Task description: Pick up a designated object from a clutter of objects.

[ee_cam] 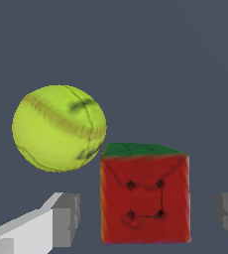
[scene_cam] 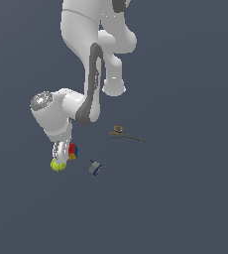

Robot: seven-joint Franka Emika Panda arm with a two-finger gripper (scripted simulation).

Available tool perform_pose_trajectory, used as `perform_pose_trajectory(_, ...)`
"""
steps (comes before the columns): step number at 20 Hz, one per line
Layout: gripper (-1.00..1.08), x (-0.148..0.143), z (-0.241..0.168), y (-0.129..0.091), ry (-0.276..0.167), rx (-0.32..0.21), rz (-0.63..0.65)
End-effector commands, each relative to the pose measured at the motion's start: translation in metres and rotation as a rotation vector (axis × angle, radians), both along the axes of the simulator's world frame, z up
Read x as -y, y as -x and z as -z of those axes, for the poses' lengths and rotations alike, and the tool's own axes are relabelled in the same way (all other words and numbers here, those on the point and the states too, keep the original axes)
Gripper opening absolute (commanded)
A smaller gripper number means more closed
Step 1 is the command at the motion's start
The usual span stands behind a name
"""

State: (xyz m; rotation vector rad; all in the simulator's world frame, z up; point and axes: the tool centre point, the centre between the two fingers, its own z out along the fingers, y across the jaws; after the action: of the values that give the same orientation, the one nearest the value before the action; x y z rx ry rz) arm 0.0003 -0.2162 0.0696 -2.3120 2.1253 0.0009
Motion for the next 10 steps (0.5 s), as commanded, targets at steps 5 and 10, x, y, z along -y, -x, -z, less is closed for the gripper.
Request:
perform_pose_trajectory(5, 1.0, 0.0, 0.029, 0.001, 0.001, -0.001, 0.004)
perform_pose_trajectory(10, 1.0, 0.001, 0.037, 0.0, 0.001, -0.001, 0.005)
